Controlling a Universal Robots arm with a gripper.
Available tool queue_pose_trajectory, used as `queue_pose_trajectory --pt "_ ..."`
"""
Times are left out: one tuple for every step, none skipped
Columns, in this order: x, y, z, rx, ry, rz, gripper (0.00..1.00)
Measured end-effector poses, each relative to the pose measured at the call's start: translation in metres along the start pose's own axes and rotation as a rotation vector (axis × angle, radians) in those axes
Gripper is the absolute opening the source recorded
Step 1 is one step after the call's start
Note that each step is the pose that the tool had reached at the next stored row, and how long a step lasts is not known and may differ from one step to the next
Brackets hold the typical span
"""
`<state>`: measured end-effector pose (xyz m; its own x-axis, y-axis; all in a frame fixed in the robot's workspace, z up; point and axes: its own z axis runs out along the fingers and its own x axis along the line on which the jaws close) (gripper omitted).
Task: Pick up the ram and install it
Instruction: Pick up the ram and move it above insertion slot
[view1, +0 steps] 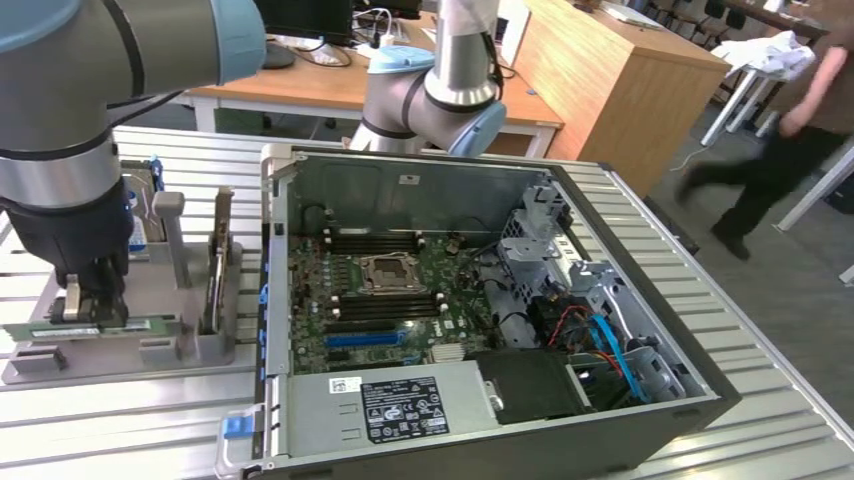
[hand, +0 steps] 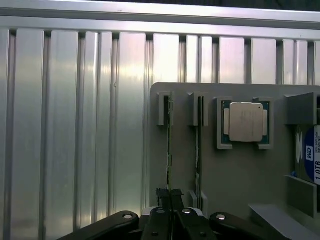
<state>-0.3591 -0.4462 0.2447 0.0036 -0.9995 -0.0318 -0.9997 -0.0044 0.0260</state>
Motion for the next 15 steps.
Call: queue_pose_trajectory --pt "0.0 0.0001 -0.0019 0.0 0.0 0.001 0.12" --pt "0.0 0.0001 -0.0037 0.0001 -0.0001 0.002 0.12" --pt "0.0 0.0001 -0.0057 0.0001 -0.0001 0.002 0.12" --pt "0.0 0.0002 -0.0077 0.0001 -0.0001 0.003 0.12" --pt "0.0 0.0002 -0.0095 0.0001 -0.0001 0.004 0.12" --pt "0.0 0.0002 -0.0111 0.0002 -0.0001 0.004 0.12" --pt "0.0 0.0002 -0.0128 0.0001 -0.0001 0.005 0.12" --pt "0.0 0.0002 -0.0144 0.0002 -0.0001 0.005 0.12" --pt "-0.001 0.0002 -0.0163 0.0001 -0.0002 0.005 0.12" --pt "-0.001 0.0002 -0.0183 0.0001 -0.0001 0.006 0.12" --pt "-0.001 0.0002 -0.0198 0.0002 -0.0002 0.006 0.12" --pt "-0.001 0.0002 -0.0215 0.0001 -0.0002 0.007 0.12" --pt "-0.001 0.0002 -0.0232 0.0002 -0.0002 0.007 0.12" --pt "-0.001 0.0002 -0.025 0.0002 -0.0002 0.007 0.12" --pt "-0.001 0.0002 -0.0269 0.0002 -0.0002 0.008 0.12"
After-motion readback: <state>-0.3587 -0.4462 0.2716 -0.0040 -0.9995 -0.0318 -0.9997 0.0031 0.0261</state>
